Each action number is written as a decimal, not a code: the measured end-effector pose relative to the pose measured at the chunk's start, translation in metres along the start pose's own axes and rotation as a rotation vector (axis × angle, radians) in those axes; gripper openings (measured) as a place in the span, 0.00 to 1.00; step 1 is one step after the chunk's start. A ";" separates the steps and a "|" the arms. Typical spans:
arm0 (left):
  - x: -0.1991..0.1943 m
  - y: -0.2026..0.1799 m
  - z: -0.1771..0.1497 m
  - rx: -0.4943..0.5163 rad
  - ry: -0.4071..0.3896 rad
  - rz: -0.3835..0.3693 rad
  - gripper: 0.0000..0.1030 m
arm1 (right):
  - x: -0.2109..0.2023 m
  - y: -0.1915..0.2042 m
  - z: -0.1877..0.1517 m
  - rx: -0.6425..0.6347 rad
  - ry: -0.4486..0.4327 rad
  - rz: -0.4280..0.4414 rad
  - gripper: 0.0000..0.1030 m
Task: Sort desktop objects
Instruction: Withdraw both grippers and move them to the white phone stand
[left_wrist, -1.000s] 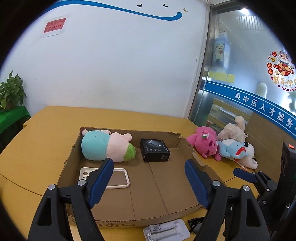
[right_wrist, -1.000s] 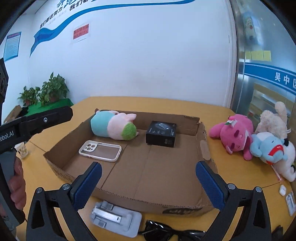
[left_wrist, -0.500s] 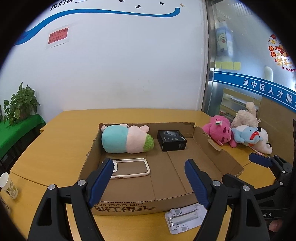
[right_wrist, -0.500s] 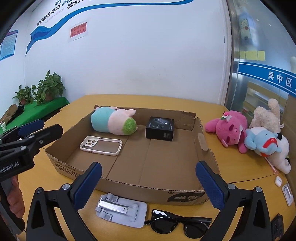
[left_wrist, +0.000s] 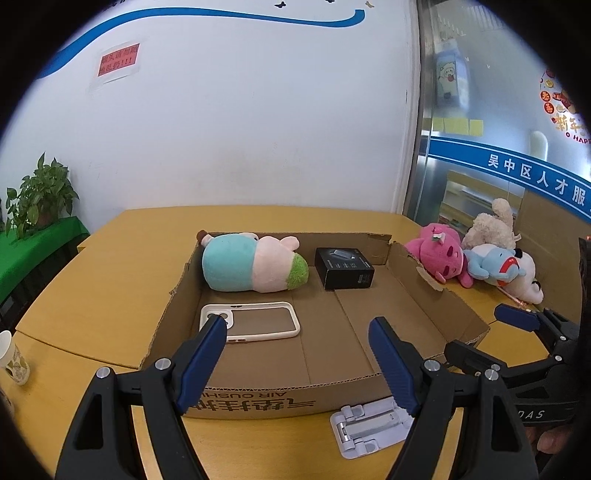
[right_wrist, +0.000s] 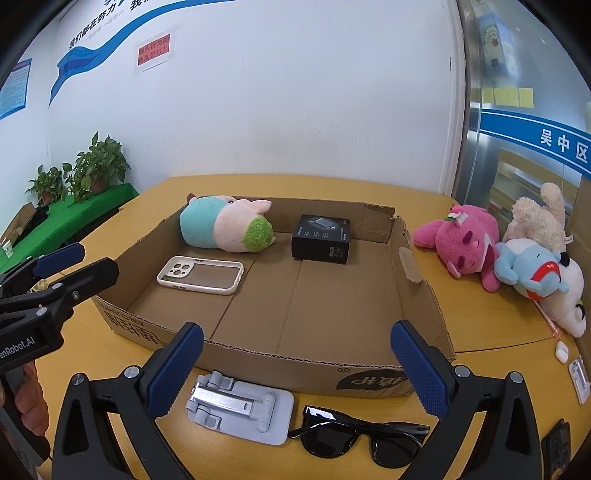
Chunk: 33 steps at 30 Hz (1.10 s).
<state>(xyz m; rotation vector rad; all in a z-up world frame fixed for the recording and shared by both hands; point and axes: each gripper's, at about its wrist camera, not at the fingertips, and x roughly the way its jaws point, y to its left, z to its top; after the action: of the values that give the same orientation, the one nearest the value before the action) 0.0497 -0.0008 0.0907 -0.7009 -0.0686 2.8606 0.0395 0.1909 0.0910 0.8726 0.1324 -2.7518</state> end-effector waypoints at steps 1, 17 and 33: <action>0.000 0.001 0.001 -0.001 -0.004 0.002 0.77 | 0.000 0.000 0.000 0.001 -0.001 -0.002 1.00; 0.018 0.000 -0.015 0.014 0.079 -0.024 0.77 | 0.015 -0.003 -0.012 0.001 0.041 0.041 1.00; 0.072 -0.020 -0.078 0.003 0.346 -0.169 0.77 | 0.028 -0.055 -0.073 0.094 0.184 0.120 0.98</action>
<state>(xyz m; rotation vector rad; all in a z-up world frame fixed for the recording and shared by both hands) 0.0266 0.0336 -0.0098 -1.1188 -0.0688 2.5402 0.0438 0.2505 0.0157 1.1197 -0.0156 -2.5820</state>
